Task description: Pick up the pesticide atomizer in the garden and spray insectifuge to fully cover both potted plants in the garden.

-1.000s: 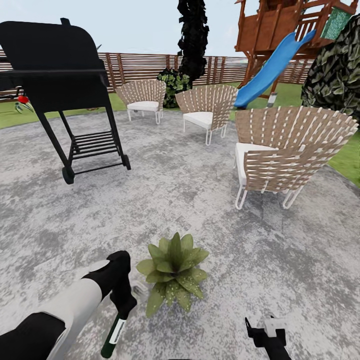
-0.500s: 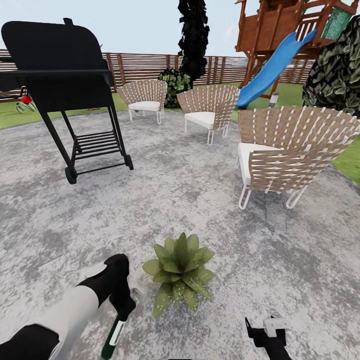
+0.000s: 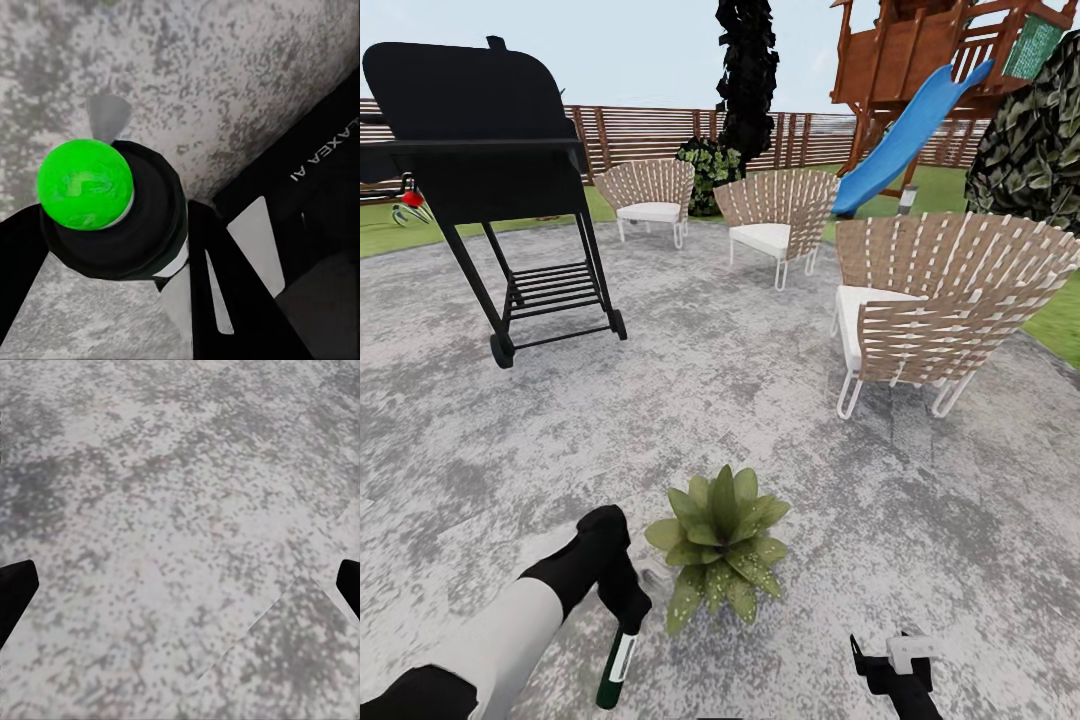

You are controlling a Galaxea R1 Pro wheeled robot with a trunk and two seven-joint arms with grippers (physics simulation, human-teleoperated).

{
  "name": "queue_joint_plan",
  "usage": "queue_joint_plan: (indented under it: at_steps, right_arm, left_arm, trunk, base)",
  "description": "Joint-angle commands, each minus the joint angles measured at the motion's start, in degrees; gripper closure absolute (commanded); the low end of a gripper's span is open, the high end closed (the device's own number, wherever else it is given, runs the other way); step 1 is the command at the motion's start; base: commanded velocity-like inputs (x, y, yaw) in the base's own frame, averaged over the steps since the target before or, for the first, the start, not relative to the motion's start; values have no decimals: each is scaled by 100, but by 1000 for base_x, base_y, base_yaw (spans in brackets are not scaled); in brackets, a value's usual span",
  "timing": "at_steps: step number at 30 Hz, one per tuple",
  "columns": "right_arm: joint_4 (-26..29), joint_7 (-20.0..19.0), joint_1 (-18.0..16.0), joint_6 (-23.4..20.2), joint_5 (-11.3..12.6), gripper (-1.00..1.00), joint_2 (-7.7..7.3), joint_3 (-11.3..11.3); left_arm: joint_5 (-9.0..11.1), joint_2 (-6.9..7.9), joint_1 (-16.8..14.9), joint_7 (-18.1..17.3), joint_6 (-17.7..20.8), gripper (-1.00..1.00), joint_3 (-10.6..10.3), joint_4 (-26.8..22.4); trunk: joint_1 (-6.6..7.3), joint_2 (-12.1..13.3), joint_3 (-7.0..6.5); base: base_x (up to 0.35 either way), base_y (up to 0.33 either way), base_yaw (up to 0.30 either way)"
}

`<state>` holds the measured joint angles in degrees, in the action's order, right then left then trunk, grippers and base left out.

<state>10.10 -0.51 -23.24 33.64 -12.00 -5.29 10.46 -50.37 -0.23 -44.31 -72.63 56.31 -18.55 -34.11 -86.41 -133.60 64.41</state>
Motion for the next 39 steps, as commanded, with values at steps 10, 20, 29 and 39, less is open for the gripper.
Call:
queue_joint_plan:
  at_steps: [10, 20, 29, 39]
  right_arm:
    - [0, -2, -5, 20, -57, -100, 1, 53]
    - [0, -1, -4, 20, -48, -100, 2, 53]
    - [0, 3, -4, 20, -44, -100, 2, 51]
    - [0, 7, -5, 20, -39, -100, 2, 53]
  left_arm:
    - [-26, 199, 45, -21, 35, 100, 7, 200]
    - [-52, 198, 45, -14, 40, 100, 9, 142]
    - [-60, 207, 45, -14, 47, 100, 9, 133]
    - [-60, 200, 45, -14, 56, 100, 3, 124]
  trunk:
    - [1, -2, 5]
    - [1, -2, 5]
    - [1, -2, 5]
    - [1, -2, 5]
  base:
    - [10, 21, 0]
    - [10, 117, -149]
    - [-181, 217, -239]
    - [22, 250, -25]
